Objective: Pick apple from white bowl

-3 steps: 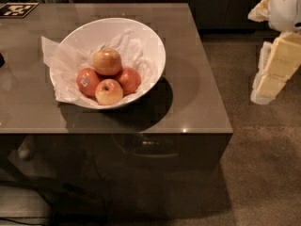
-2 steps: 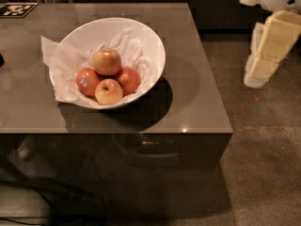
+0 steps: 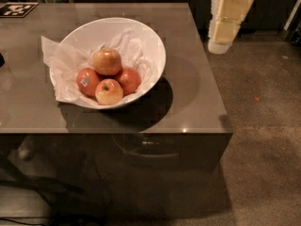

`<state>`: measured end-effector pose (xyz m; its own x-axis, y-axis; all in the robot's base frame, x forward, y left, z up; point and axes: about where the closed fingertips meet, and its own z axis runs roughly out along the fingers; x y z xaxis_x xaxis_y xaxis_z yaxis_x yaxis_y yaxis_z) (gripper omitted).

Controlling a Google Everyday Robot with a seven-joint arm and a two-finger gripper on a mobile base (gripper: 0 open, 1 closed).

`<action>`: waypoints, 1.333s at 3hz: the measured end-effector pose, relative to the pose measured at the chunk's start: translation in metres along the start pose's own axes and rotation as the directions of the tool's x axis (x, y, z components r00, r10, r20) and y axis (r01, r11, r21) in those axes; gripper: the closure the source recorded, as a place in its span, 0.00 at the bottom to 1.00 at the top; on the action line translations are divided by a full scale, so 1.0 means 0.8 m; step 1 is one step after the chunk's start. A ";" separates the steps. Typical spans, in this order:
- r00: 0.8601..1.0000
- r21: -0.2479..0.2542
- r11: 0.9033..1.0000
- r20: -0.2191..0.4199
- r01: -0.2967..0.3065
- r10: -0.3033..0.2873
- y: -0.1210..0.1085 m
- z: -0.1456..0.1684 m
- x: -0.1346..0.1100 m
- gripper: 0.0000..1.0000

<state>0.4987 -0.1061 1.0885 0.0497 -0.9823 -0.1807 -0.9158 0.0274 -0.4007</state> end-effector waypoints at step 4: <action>0.953 -0.190 0.980 0.304 0.066 -0.005 -0.072 0.142 -0.107 0.00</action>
Offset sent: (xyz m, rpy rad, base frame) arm 0.0478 0.0448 -0.0445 0.1518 0.1801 0.1434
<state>0.5923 -0.0023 1.0248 0.1729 -0.8795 -0.4434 -0.9696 -0.0729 -0.2337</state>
